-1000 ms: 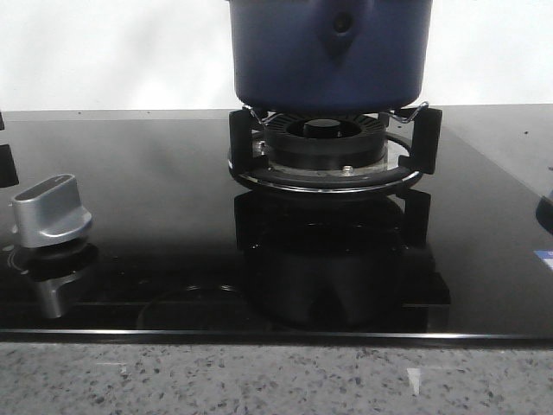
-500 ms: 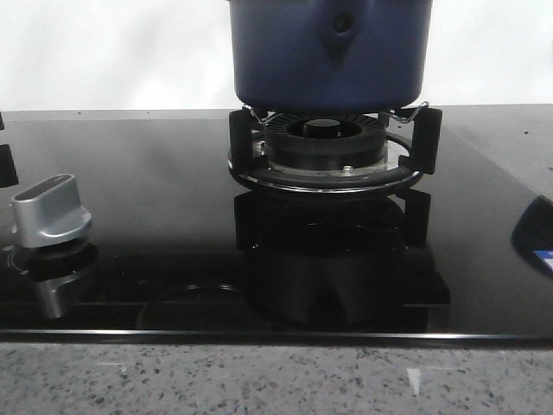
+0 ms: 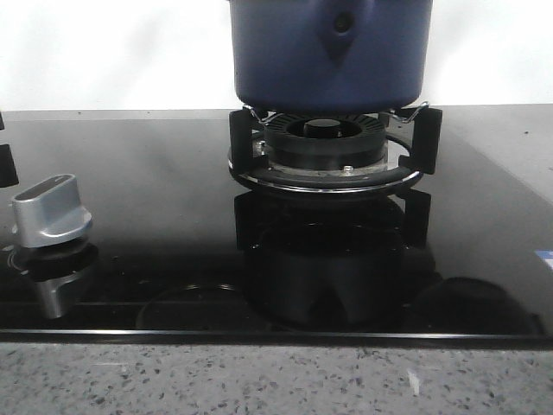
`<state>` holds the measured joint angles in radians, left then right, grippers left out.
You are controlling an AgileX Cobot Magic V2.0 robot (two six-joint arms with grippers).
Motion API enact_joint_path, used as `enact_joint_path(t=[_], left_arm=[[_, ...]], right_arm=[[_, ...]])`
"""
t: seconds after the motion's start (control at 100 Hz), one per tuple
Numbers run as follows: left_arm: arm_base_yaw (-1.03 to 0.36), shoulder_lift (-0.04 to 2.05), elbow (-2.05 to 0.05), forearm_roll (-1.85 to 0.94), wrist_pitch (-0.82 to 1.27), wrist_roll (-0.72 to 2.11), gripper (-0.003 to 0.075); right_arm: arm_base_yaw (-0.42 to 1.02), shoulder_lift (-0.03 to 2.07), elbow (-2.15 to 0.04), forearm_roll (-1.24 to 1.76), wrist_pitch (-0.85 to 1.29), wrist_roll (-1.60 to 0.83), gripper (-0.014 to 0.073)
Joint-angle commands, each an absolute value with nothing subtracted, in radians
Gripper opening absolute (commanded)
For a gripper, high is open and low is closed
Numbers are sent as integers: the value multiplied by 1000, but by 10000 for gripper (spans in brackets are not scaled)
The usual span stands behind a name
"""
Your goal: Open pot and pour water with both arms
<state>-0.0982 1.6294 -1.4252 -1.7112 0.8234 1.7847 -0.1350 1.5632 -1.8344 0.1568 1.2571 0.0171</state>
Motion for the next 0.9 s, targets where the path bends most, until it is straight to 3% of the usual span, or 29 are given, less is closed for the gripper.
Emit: enact_joint_path(t=[0.0, 0.55, 0.73, 0.89], left_arm=[[-96, 1570, -1465, -1794, 851, 1773, 211], [-92, 1570, -1466, -1794, 783, 1775, 211], [-47, 1570, -1466, -1815, 794, 1775, 211], [-10, 1570, -1466, -1846, 823, 1775, 211]], right_arm=[[-88, 1552, -1914, 184, 1211, 21, -46], [184, 1648, -1958, 163, 910, 19, -46], [221, 1643, -1889, 117, 787, 6, -46], [253, 1598, -1747, 75, 553, 0, -46]])
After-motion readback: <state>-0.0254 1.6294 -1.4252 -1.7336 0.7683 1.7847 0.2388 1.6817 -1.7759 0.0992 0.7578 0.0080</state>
